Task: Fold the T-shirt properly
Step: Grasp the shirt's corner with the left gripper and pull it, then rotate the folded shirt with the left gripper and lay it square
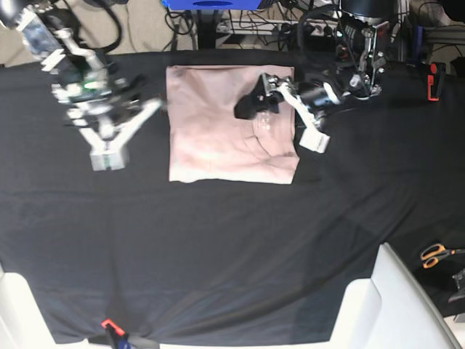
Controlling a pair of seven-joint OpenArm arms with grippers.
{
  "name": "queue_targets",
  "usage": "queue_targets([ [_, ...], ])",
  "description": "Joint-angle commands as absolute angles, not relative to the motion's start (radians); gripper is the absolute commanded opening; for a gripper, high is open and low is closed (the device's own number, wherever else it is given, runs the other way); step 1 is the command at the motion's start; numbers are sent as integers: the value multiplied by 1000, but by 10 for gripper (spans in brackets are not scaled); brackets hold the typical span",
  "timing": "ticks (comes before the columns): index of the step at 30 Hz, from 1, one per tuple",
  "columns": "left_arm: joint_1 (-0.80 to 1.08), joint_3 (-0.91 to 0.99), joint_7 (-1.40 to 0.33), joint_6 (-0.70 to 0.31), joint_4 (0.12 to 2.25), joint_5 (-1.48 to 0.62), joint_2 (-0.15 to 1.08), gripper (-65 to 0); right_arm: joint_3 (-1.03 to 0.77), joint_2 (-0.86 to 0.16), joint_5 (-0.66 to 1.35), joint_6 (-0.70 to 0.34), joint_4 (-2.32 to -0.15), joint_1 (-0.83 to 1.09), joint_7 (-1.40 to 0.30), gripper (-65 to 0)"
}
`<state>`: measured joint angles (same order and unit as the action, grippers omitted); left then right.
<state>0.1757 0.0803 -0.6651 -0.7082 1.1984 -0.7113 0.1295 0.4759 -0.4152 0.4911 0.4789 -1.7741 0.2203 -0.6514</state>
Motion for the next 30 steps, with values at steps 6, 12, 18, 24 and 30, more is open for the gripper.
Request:
queue_targets([
  [6, 159, 82, -708, -698, 1170, -676, 131, -487, 274, -409, 492, 464, -1810, 317, -549, -650],
  [12, 96, -28, -777, -698, 1179, -665, 165, -650, 173, -406, 492, 464, -1802, 375, -516, -650],
  [18, -16, -344, -843, -698, 1330, -653, 325, -650, 174, -404, 492, 464, -1802, 377, -516, -650],
  [24, -217, -616, -845, -698, 1310, -653, 487, -650, 173, -374, 492, 464, -1802, 377, -516, -650],
  [30, -441, -865, -840, -698, 1170, -625, 518, -650, 176, -369, 492, 464, -1802, 372, -516, -650],
])
